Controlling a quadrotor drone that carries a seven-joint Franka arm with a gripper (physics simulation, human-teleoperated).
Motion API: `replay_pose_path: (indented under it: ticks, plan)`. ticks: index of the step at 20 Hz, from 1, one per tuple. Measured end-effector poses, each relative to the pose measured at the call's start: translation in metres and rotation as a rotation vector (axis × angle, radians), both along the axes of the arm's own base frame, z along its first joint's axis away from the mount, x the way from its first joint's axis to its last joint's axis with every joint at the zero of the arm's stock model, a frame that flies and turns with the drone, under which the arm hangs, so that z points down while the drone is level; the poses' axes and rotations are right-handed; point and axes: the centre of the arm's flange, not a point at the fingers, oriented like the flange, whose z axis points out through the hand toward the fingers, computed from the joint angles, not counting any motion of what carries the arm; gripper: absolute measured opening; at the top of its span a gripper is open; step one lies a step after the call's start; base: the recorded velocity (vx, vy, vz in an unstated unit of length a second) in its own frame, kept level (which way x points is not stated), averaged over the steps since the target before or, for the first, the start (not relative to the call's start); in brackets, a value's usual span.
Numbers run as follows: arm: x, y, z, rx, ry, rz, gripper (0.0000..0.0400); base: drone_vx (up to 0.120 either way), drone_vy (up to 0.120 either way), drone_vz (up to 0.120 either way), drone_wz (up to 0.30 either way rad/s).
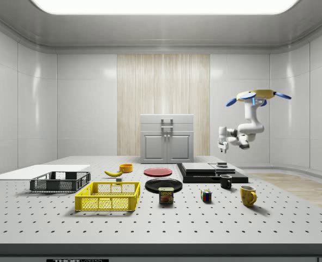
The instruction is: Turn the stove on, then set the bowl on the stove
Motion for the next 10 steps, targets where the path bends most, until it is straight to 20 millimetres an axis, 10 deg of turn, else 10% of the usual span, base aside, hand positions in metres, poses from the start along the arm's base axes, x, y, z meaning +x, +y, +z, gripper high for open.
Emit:
replay_pose_path:
  ticks: [10]
  plan:
    - [0.0000, -0.0005, 0.0000, -0.005, 0.000, 0.000, 0.0400, 0.052, 0.000, -0.120, 0.000]
